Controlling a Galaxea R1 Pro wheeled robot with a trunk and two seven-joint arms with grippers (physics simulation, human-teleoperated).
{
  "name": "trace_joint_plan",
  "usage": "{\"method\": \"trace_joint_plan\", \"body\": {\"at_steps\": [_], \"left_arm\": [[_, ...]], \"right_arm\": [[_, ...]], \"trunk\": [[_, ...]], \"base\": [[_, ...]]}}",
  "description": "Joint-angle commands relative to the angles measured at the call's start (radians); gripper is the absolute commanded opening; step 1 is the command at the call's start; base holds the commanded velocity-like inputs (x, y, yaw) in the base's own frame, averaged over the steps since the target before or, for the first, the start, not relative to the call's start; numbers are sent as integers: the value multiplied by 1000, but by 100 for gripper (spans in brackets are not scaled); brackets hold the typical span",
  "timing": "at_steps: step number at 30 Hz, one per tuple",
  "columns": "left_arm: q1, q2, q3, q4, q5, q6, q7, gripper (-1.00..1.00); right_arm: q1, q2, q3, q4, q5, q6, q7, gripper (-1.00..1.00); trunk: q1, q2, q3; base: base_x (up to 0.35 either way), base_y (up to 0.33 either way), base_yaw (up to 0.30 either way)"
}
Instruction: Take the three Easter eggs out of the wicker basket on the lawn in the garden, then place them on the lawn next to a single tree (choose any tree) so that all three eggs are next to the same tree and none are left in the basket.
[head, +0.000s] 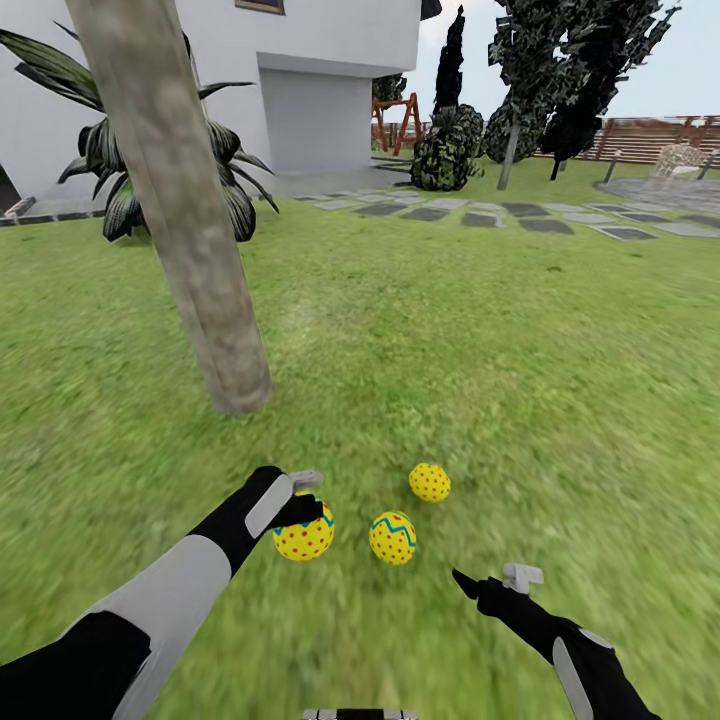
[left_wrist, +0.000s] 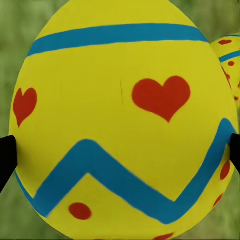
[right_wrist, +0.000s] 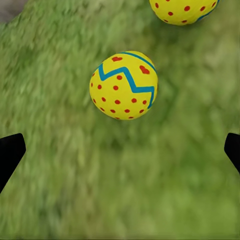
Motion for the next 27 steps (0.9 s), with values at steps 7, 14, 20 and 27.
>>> {"method": "trace_joint_plan", "body": {"at_steps": [7, 14, 20, 27], "left_arm": [[-1, 0, -5, -1, 9, -28, 6, -100], [-1, 2, -34, 0, 9, -68, 6, -100], [-1, 2, -42, 0, 9, -72, 6, -100], [-1, 3, -42, 0, 9, -72, 6, -100]], "right_arm": [[0, 0, -1, 4, -7, 9, 4, 100], [0, 0, -1, 5, -7, 9, 4, 100], [0, 0, -1, 5, -7, 10, 4, 100], [0, -5, -9, -47, -16, 10, 34, 100]], "trunk": [[27, -50, -23], [33, -58, -49], [36, -59, -72], [39, -61, -99]], "base": [[0, 0, 0], [0, 0, 0], [0, 0, 0], [0, 0, 0]]}}
